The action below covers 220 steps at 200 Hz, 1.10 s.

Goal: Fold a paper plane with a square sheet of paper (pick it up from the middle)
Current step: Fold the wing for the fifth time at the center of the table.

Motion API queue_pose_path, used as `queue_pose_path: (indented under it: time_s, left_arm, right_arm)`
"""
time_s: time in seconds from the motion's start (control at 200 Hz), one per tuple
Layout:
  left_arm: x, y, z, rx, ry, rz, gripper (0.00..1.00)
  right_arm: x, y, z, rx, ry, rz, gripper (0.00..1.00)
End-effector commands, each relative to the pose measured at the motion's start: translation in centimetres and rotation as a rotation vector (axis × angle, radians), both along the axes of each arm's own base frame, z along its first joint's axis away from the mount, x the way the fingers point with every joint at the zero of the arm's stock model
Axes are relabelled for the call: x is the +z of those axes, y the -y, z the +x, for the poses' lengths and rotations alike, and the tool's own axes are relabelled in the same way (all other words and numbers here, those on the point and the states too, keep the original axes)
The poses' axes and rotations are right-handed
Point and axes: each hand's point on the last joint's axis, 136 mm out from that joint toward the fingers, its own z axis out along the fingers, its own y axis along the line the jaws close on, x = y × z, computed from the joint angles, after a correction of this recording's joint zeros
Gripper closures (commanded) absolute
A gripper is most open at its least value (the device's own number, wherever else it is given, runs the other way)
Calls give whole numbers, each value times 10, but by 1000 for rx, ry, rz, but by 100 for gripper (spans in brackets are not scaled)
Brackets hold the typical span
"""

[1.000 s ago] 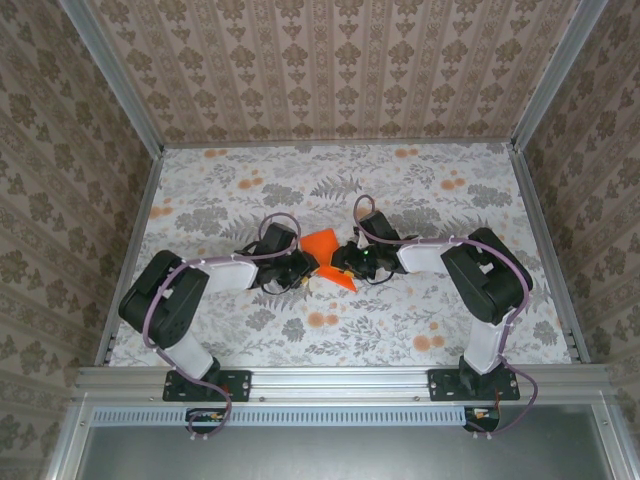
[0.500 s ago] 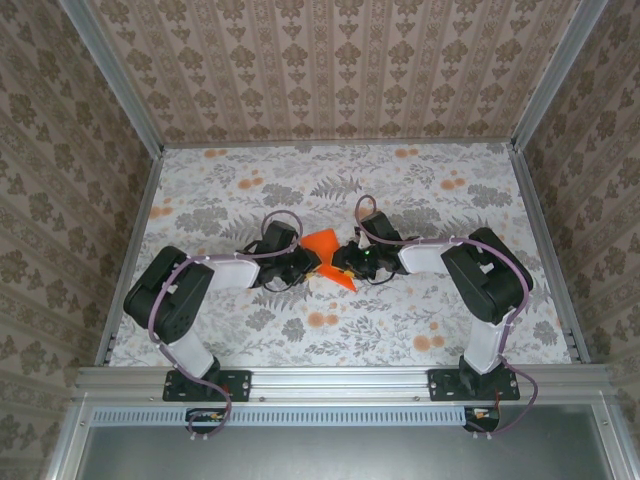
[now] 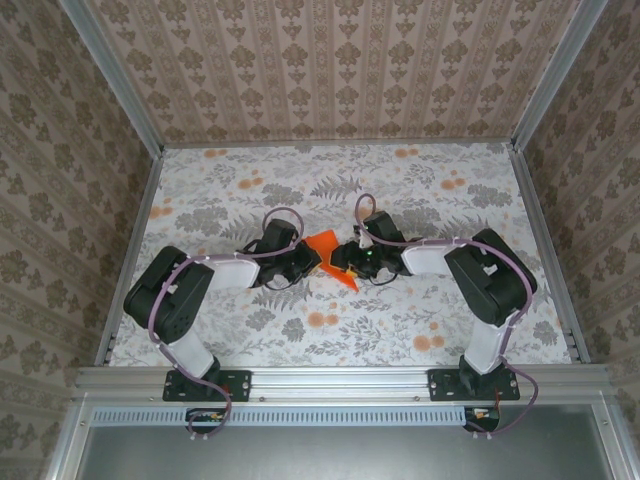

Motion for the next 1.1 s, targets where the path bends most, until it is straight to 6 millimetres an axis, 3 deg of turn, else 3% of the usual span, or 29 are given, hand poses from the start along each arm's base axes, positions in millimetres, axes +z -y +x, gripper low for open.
queue_pose_path:
  time_s: [0.0, 0.33, 0.505, 0.79, 1.095]
  left_arm:
    - [3, 3, 2, -33, -6, 20, 93]
    - [16, 8, 2, -49, -37, 27, 94]
    - [19, 8, 3, -41, -51, 28, 95]
    - [22, 10, 4, -40, -58, 26, 94]
    - [21, 10, 3, -35, -68, 26, 94]
  right_arm:
    - [12, 11, 1, 58, 114, -52, 43]
    - [44, 35, -11, 267, 541, -365, 32]
    - [55, 27, -21, 348, 723, -475, 32]
    - [25, -1, -29, 493, 848, -609, 36]
    - [3, -6, -15, 494, 872, -705, 53]
